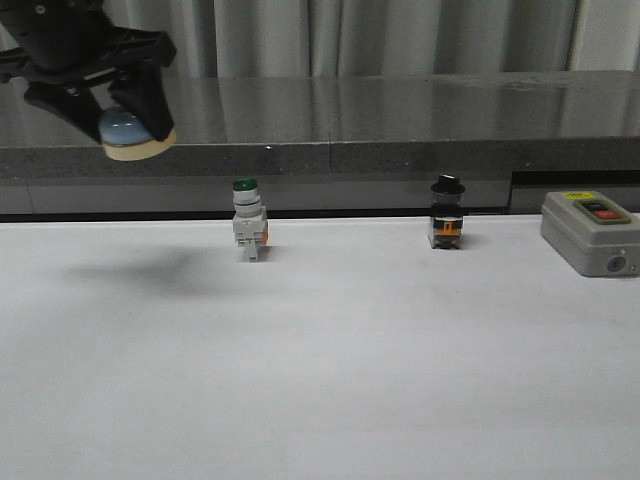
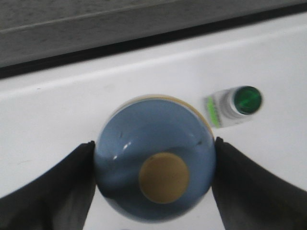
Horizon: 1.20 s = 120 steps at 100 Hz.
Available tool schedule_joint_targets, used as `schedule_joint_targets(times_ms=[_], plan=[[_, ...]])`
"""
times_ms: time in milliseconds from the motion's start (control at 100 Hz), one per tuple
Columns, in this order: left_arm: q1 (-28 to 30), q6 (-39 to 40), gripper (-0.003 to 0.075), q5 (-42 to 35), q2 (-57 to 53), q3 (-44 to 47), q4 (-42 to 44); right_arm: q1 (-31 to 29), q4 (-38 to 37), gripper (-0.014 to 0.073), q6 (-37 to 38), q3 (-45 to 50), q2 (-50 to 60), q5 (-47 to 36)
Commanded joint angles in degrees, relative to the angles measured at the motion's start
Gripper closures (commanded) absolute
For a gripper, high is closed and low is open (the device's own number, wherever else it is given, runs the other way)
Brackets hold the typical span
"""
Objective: Place and press bell with both arms
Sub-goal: 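Lift the blue bell with the left gripper and carry it toward the table centre, then lower the bell onto the table centre, open the left gripper, withdraw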
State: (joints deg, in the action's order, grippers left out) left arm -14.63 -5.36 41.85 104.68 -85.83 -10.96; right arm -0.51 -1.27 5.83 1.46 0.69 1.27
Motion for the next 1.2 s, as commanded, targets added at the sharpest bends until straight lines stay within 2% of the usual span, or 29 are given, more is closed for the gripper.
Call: schedule_joint_targets(times_ms=[0, 290, 510, 930, 1100, 1190], plan=[[-3.66, 0.01, 0.0356, -1.62, -3.4, -1.61, -0.78, -0.28, -0.28, 0.0654, -0.1, -0.79, 1.01, -4.92], [-16.82, 0.01, 0.0356, -2.52, -0.55, -1.61, -0.39, -0.28, -0.28, 0.0654, -0.1, -0.79, 1.01, -4.92], [-23.12, 0.01, 0.0356, -3.23, 4.59, -2.15, -0.39, -0.28, -0.28, 0.0654, -0.1, -0.79, 1.01, -4.92], [-24.68, -0.29, 0.0344, -3.71, 9.76, -2.15, 0.26, -0.28, -0.28, 0.0654, -0.1, -0.79, 1.01, -4.92], [-24.68, -0.31, 0.0209, -3.84, 9.76, -2.15, 0.26, -0.28, -0.28, 0.0654, -0.1, -0.79, 1.01, -4.92], [-24.68, -0.31, 0.0169, -3.84, 9.76, -2.15, 0.26, -0.28, -0.28, 0.0654, -0.1, -0.79, 1.01, -4.92]])
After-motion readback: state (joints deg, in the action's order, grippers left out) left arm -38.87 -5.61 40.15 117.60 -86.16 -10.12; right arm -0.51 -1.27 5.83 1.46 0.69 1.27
